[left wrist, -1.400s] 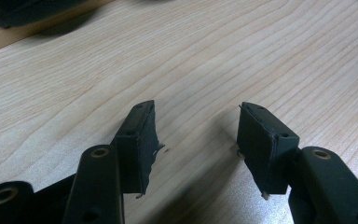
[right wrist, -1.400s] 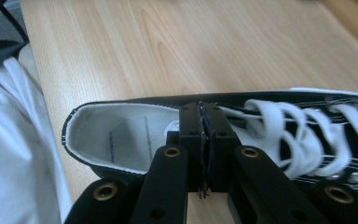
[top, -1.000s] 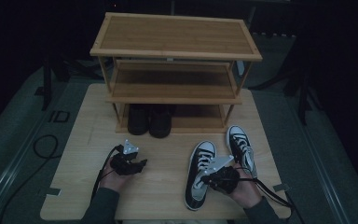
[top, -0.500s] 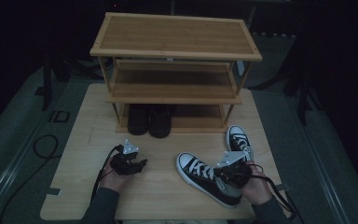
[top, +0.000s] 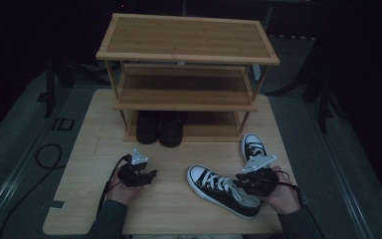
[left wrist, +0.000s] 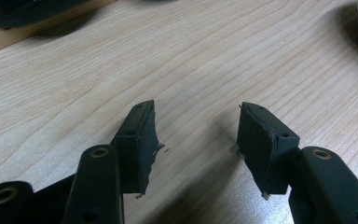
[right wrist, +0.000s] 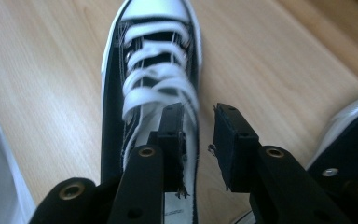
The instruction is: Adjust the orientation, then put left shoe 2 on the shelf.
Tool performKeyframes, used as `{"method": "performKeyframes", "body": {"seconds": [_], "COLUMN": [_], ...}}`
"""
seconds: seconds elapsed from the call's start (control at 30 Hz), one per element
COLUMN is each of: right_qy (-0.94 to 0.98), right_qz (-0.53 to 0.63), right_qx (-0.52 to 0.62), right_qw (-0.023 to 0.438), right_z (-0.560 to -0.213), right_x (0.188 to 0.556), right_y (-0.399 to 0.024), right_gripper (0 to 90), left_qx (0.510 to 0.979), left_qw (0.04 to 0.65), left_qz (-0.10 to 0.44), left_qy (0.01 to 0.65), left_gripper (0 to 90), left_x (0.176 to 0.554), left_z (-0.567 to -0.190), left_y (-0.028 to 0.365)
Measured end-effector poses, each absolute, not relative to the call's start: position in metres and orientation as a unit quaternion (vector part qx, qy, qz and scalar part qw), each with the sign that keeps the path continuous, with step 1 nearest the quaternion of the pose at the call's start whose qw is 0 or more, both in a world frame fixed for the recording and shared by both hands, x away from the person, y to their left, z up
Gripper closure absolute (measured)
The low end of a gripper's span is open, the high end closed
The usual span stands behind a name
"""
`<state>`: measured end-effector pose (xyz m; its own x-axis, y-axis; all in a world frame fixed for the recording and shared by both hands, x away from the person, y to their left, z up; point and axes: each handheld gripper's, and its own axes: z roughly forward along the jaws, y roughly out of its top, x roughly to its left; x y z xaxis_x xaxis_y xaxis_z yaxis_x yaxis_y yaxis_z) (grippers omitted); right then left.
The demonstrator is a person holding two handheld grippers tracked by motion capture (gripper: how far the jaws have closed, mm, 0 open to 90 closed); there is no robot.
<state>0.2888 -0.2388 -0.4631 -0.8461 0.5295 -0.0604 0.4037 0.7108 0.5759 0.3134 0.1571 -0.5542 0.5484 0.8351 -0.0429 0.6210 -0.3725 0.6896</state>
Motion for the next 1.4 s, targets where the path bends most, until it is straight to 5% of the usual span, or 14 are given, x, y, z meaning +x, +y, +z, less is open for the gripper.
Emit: {"method": "performKeyframes", "body": {"seconds": [0.5,1.4], "right_qy": [0.94,0.929], "right_qz": [0.231,0.268], "right_qx": [0.238,0.246], "right_qw": [0.078,0.068], "right_z": [-0.489,-0.473], "right_x": [0.305,0.315], "right_y": [-0.221,-0.217], "right_gripper": [85.4,86.5], "left_qx": [0.813,0.812], "left_qw": [0.337,0.339], "left_qz": [0.159,0.159], "left_qy": [0.448,0.448], "left_gripper": [47.5,47.2], "left_x": [0.313,0.313], "left_z": [-0.554,-0.555], "left_y": [0.157,0.157]}}
